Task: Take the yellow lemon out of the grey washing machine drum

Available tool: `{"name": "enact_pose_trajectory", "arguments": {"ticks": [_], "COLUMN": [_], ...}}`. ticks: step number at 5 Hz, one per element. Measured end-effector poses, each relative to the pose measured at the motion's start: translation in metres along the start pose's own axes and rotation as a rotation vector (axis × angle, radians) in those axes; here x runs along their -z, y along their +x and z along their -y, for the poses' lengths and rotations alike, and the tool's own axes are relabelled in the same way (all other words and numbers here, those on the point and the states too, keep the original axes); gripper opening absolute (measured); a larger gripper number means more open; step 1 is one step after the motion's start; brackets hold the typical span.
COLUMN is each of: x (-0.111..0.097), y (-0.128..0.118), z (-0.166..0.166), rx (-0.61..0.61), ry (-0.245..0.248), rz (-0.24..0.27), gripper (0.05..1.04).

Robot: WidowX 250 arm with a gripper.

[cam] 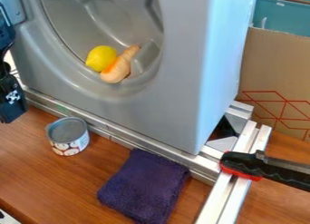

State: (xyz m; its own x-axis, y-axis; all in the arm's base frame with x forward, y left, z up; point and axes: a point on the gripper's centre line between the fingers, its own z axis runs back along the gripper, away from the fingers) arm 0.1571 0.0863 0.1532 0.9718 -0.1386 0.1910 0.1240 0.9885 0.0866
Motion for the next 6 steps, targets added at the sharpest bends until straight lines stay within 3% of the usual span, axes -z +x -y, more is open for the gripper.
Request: {"name": "enact_pose_trajectory", "arguments": {"ticks": [1, 2, 3, 4, 5, 6], "x": [0.002, 0.022, 0.026, 0.032, 0.039, 0.040], "y": [-0.001, 0.019, 0.041, 0.064, 0.086, 0.105], "z": [0.001, -0.009, -0.020, -0.029, -0.039, -0.050], "rx": [0.002, 0.014, 0.087, 0.117, 0.060, 0.008], "ry": [-0.006, -0.032, -0.012, 0.010, 0.011, 0.003], "rz": [-0.007, 0.016, 0.090, 0.125, 0.186, 0.209], "gripper": [1.003, 1.003, 1.002, 1.003, 1.002, 1.002]}}
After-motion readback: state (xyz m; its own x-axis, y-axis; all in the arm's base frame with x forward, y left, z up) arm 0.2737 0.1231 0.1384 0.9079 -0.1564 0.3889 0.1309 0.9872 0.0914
